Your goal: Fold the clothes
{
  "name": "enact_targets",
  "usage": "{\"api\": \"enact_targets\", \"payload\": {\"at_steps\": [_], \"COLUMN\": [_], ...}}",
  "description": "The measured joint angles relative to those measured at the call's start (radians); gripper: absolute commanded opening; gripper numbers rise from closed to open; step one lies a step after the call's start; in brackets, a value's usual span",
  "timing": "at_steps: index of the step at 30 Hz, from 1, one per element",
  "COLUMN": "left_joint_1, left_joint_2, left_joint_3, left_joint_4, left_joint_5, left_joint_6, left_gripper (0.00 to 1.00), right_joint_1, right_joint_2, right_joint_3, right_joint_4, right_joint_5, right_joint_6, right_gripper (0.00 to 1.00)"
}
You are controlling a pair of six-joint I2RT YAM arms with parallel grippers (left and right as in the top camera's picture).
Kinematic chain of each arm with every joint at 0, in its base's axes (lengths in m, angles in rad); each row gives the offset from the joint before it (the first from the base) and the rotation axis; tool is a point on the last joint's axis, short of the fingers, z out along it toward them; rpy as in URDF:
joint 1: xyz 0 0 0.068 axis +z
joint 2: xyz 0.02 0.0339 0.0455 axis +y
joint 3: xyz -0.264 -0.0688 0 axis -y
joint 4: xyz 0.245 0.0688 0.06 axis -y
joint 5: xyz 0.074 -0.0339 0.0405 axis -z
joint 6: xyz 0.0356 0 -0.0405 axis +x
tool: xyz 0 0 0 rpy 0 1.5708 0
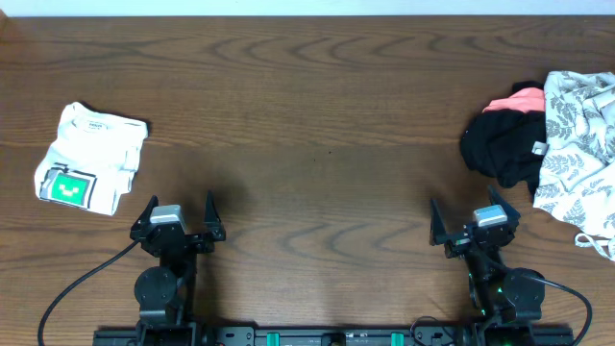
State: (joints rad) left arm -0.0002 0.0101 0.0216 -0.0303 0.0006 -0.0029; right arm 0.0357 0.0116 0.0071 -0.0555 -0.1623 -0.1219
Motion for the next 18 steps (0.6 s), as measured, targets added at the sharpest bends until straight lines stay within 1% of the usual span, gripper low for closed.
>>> {"api": "enact_targets", "payload": {"at_steps": [18], "left_joint_1": [0.000], "left_joint_2": [0.000], "left_joint_3": [0.000], "left_joint_4": [0.000], "left_joint_5": [0.000], "left_joint_6": [0.000], "left_gripper": [0.98], "right_joint_1": [0.000], "right_joint_2": [0.000], "right_joint_3": [0.000], "right_joint_4": [0.000], "right_joint_5": [0.000], "right_joint_6": [0.008], "right_gripper": [0.99]}}
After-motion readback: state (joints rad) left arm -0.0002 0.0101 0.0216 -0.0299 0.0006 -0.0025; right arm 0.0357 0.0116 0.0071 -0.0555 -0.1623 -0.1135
